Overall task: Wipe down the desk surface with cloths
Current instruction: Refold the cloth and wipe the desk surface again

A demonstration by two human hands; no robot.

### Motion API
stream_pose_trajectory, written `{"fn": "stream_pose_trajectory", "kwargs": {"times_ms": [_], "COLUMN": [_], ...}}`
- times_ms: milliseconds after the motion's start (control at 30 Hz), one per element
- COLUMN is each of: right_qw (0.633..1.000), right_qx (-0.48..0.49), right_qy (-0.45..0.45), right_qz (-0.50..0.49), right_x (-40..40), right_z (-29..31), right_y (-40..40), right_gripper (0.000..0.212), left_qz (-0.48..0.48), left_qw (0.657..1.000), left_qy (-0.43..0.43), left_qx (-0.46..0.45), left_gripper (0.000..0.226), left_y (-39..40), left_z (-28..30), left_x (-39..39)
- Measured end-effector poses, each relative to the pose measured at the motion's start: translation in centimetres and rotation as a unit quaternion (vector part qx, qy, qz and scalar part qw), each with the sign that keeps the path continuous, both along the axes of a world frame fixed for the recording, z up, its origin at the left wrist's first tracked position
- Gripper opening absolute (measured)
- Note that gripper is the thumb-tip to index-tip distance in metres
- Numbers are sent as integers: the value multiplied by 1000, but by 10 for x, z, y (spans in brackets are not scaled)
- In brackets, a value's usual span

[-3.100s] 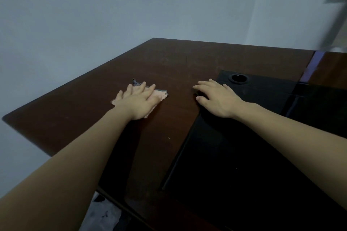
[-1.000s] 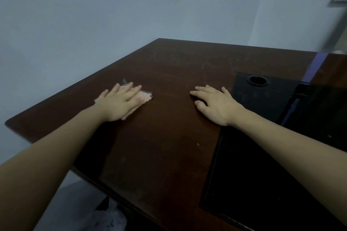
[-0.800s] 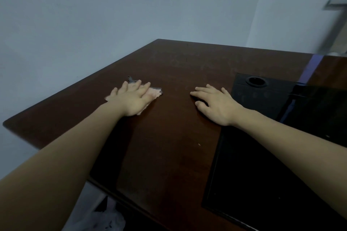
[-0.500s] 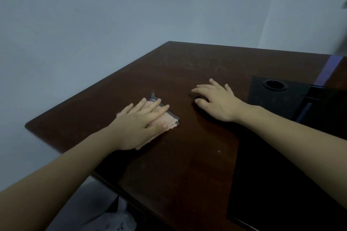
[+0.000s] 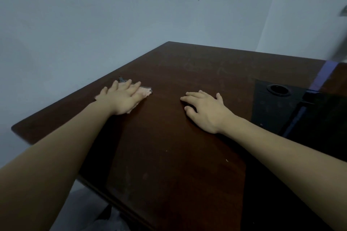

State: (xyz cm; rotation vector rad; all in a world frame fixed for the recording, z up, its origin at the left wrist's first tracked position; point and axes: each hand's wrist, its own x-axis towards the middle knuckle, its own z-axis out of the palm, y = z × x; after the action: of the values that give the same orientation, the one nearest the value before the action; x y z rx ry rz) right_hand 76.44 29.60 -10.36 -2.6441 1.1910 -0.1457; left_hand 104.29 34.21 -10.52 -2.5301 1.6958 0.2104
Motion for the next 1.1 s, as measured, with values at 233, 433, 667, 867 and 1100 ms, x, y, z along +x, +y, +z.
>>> {"fn": "stream_pose_trajectory", "kwargs": {"times_ms": [233, 433, 667, 867, 1100], "right_qw": [1000, 1000, 1000, 1000, 1000], "right_qx": [-6, -8, -6, -10, -9], "right_qy": [5, 5, -1, -1, 0], "right_qz": [-2, -4, -4, -3, -4], "right_x": [0, 1, 0, 1, 0], "right_z": [-1, -3, -2, -3, -3], "right_y": [1, -1, -1, -1, 0], "right_gripper": [49, 49, 49, 49, 49], "left_qz": [-170, -117, -34, -152, -116], "left_qw": [985, 992, 999, 988, 993], "left_qy": [1, -25, -1, 13, -8], "left_qx": [28, 29, -5, -7, 10], "left_gripper": [100, 94, 73, 73, 77], "left_y": [41, 22, -27, -2, 6], "left_z": [-1, 4, 1, -2, 3], "left_x": [-40, 11, 13, -31, 16]}}
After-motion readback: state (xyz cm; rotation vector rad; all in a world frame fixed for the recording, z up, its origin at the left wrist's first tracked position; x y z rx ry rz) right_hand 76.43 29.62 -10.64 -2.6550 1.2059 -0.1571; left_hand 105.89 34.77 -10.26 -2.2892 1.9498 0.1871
